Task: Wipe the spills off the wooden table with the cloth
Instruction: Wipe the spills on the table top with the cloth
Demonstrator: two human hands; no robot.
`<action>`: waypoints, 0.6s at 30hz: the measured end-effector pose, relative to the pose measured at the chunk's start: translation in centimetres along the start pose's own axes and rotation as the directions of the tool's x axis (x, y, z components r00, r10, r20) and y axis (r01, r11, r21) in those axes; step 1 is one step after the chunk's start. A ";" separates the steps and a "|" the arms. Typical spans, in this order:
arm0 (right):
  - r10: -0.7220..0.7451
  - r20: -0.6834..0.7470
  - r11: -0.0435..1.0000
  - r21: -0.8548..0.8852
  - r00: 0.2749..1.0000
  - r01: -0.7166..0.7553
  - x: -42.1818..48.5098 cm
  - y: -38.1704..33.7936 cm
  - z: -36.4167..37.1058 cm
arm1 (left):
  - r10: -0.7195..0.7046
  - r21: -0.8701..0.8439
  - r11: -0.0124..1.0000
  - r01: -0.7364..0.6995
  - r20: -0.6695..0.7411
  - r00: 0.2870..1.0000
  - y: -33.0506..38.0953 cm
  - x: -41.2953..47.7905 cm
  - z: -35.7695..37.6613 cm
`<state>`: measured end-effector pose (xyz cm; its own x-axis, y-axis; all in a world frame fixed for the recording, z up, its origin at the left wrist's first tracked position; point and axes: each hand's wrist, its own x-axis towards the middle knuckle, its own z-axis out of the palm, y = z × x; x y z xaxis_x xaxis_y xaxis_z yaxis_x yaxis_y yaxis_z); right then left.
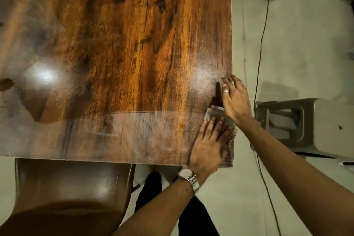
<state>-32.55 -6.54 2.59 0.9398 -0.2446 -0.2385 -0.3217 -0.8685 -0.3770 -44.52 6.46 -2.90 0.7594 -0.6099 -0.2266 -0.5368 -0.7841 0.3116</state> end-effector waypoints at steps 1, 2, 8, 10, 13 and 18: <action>0.005 0.014 1.000 -0.001 1.000 -0.005 -0.3 -0.1 0.1 | -0.016 -0.005 1.000 0.016 -0.003 1.000 -0.8 -0.9 -0.1; 0.003 0.038 1.000 -0.009 0.999 -0.003 -0.6 -0.3 0.3 | -0.040 -0.012 0.999 0.040 -0.020 0.999 -1.7 -1.6 -0.2; -0.038 0.176 0.987 -0.150 0.984 0.065 -1.8 -1.1 2.2 | -0.262 -0.031 0.965 0.260 -0.112 0.959 -10.9 -4.7 -2.1; -0.065 0.208 0.975 -0.194 0.976 0.107 -2.1 -1.7 2.7 | -0.342 -0.037 0.940 0.340 -0.134 0.930 -15.1 -5.6 -3.4; -0.079 0.239 0.968 -0.212 0.968 0.131 -2.7 -2.9 3.6 | -0.461 -0.044 0.887 0.460 -0.166 0.872 -22.1 -8.0 -5.3; -0.106 0.234 0.956 -0.245 0.966 0.164 -2.8 -5.5 5.3 | -0.674 -0.098 0.737 0.669 -0.184 0.716 -32.9 -14.9 -7.3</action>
<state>-34.00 1.23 0.60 0.9157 -0.0432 -0.3996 -0.1248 -0.9756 -0.1806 -35.51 42.16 -3.05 0.9728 0.1128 -0.2024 0.1480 -0.9746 0.1682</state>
